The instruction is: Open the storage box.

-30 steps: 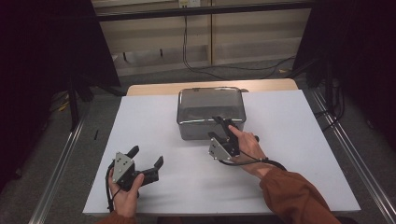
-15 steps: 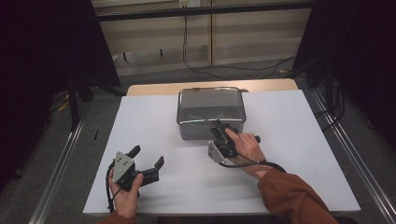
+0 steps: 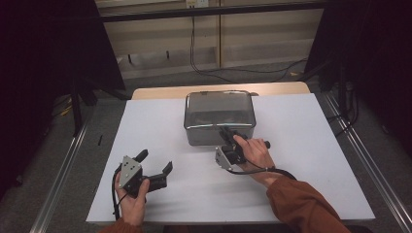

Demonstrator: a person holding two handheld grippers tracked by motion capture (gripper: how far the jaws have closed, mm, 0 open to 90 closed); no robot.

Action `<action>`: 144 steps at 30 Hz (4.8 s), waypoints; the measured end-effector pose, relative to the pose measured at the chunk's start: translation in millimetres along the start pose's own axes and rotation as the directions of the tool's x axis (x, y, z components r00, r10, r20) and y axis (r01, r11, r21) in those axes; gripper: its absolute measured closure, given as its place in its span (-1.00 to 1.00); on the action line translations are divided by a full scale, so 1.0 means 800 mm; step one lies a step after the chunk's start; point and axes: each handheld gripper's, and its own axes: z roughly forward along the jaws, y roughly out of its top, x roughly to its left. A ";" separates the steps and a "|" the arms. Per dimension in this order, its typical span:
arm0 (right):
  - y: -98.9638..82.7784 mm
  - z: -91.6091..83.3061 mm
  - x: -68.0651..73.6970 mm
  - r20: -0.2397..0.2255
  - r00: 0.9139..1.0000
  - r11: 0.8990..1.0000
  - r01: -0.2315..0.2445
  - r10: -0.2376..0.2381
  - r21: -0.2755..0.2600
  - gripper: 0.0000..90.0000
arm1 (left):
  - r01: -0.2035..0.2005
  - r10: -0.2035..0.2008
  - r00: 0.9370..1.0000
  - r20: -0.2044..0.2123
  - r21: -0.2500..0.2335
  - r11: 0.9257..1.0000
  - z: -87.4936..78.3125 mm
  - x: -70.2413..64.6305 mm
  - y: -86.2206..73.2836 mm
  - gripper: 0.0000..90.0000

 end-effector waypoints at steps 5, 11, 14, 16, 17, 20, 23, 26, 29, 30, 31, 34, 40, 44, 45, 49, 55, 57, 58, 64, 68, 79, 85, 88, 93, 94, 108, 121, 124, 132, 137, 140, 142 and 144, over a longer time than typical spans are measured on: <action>0.000 0.000 -0.001 0.004 1.000 1.000 -0.004 0.004 -0.004 0.70 | 0.000 0.000 1.000 0.020 -0.002 1.000 0.009 0.001 0.001 -0.92; -0.001 0.000 -0.003 0.003 1.000 1.000 -0.011 0.011 -0.011 0.70 | 0.007 -0.007 0.999 0.043 0.008 1.000 0.019 -0.001 0.004 -0.92; -0.001 -0.001 -0.005 0.006 1.000 1.000 -0.011 0.011 -0.019 0.70 | 0.003 -0.004 0.998 0.057 0.014 1.000 0.024 -0.002 0.006 -0.94; -0.002 -0.001 -0.006 0.004 1.000 1.000 -0.014 0.014 -0.020 0.70 | -0.001 0.000 0.998 0.062 0.019 1.000 0.027 -0.003 0.006 -0.94; -0.002 -0.001 -0.006 0.004 1.000 1.000 -0.013 0.013 -0.021 0.70 | 0.000 -0.002 0.997 0.076 0.028 1.000 0.029 -0.004 0.006 -0.94; -0.001 -0.001 -0.007 0.003 1.000 1.000 -0.009 0.009 -0.019 0.70 | -0.019 0.015 0.994 0.108 0.035 0.999 0.031 -0.008 0.008 -0.94; -0.001 -0.001 -0.009 0.006 1.000 1.000 -0.017 0.017 -0.022 0.70 | -0.027 0.023 0.993 0.113 0.029 0.999 0.032 -0.010 0.012 -0.94; 0.000 -0.002 -0.012 0.017 1.000 1.000 -0.019 0.020 -0.024 0.71 | -0.028 0.026 0.994 0.102 0.015 1.000 0.034 -0.009 0.017 -0.94; 0.000 -0.003 -0.015 0.020 0.999 0.999 -0.028 0.029 -0.024 0.72 | -0.030 0.030 0.996 0.088 0.001 1.000 0.040 -0.006 0.022 -0.94; 0.000 -0.003 -0.016 0.019 0.999 0.999 -0.027 0.027 -0.025 0.72 | -0.026 0.026 0.996 0.084 0.001 1.000 0.042 -0.005 0.024 -0.94; 0.000 -0.003 -0.016 0.021 0.999 0.999 -0.028 0.029 -0.023 0.72 | -0.022 0.022 0.997 0.076 0.001 1.000 0.044 -0.005 0.026 -0.94; 0.001 -0.003 -0.017 0.025 0.999 0.999 -0.026 0.027 -0.028 0.72 | -0.024 0.025 0.997 0.078 -0.005 1.000 0.052 -0.004 0.031 -0.94; 0.001 -0.003 -0.019 0.027 0.999 0.999 -0.032 0.033 -0.033 0.72 | -0.019 0.021 0.995 0.101 -0.023 1.000 0.065 -0.007 0.040 -0.93; 0.001 -0.003 -0.020 0.026 0.999 0.999 -0.040 0.041 -0.032 0.72 | -0.004 0.005 0.994 0.108 -0.015 1.000 0.075 -0.005 0.042 -0.93; 0.001 -0.003 -0.020 0.025 0.999 0.999 -0.039 0.040 -0.032 0.72 | -0.012 0.013 0.994 0.109 -0.012 1.000 0.078 -0.004 0.043 -0.93; 0.001 -0.003 -0.022 0.028 0.999 0.999 -0.041 0.042 -0.035 0.73 | -0.015 0.016 0.995 0.101 -0.012 1.000 0.089 0.003 0.044 -0.93; 0.003 -0.003 -0.028 0.038 0.998 0.998 -0.041 0.042 -0.042 0.74 | -0.013 0.014 0.996 0.093 -0.010 1.000 0.104 0.007 0.045 -0.93; 0.003 -0.004 -0.030 0.039 0.998 0.998 -0.042 0.044 -0.040 0.74 | -0.021 0.021 0.996 0.082 -0.007 1.000 0.107 0.008 0.047 -0.93; 0.003 -0.004 -0.030 0.039 0.998 0.998 -0.046 0.047 -0.040 0.74 | -0.044 0.044 0.996 0.084 -0.007 0.999 0.109 0.009 0.048 -0.93; 0.003 -0.004 -0.031 0.043 0.998 0.998 -0.049 0.051 -0.044 0.74 | -0.054 0.055 0.994 0.089 -0.022 0.998 0.117 0.008 0.059 -0.93; 0.003 -0.004 -0.034 0.050 0.997 0.998 -0.048 0.051 -0.046 0.75 | -0.056 0.058 0.995 0.087 -0.016 0.998 0.132 0.011 0.059 -0.93; 0.005 -0.003 -0.045 0.066 0.996 0.997 -0.058 0.061 -0.055 0.76 | -0.076 0.076 0.994 0.084 -0.001 0.997 0.161 0.014 0.056 -0.91; 0.005 -0.004 -0.050 0.069 0.996 0.997 -0.059 0.063 -0.055 0.76 | -0.091 0.093 0.992 0.082 -0.026 0.996 0.173 0.019 0.061 -0.88; 0.004 -0.003 -0.050 0.068 0.996 0.997 -0.053 0.057 -0.058 0.76 | -0.097 0.097 0.991 0.093 -0.013 0.995 0.179 0.020 0.062 -0.87; 0.005 -0.004 -0.049 0.067 0.996 0.997 -0.060 0.064 -0.055 0.76 | -0.096 0.099 0.992 0.074 -0.036 0.995 0.187 0.019 0.063 -0.78; 0.005 -0.004 -0.049 0.064 0.996 0.997 -0.056 0.060 -0.056 0.76 | -0.095 0.098 0.993 0.064 -0.056 0.994 0.187 0.019 0.064 -0.77; 0.005 -0.003 -0.047 0.057 0.997 0.997 -0.054 0.057 -0.060 0.75 | -0.136 0.139 0.987 0.074 -0.052 0.989 0.196 0.019 0.067 -0.70; 0.003 -0.003 -0.045 0.042 0.997 0.996 -0.067 0.070 -0.060 0.68 | -0.207 0.212 0.973 0.088 -0.068 0.976 0.203 0.016 0.069 -0.41; 0.001 -0.002 -0.046 0.043 0.996 0.995 -0.081 0.084 -0.064 0.61 | -0.232 0.237 0.967 0.092 -0.064 0.971 0.203 0.015 0.070 -0.40; -0.017 0.001 -0.054 0.013 0.977 0.974 -0.212 0.214 -0.078 0.29 | -0.207 0.215 0.972 0.094 -0.087 0.974 0.199 0.017 0.077 -0.30; -0.040 0.002 -0.060 -0.030 0.933 0.928 -0.360 0.359 -0.095 0.21 | -0.224 0.231 0.969 0.090 -0.082 0.971 0.200 0.016 0.078 -0.27; -0.053 0.001 -0.064 -0.038 0.907 0.902 -0.421 0.420 -0.099 0.16 | -0.225 0.233 0.968 0.093 -0.087 0.970 0.200 0.016 0.080 -0.27; -0.061 0.001 -0.068 -0.048 0.888 0.882 -0.460 0.458 -0.103 0.12 | -0.220 0.228 0.969 0.091 -0.093 0.971 0.201 0.015 0.082 -0.26; -0.068 0.001 -0.073 -0.046 0.870 0.863 -0.494 0.492 -0.107 0.03 | -0.229 0.238 0.967 0.094 -0.091 0.969 0.201 0.015 0.084 -0.24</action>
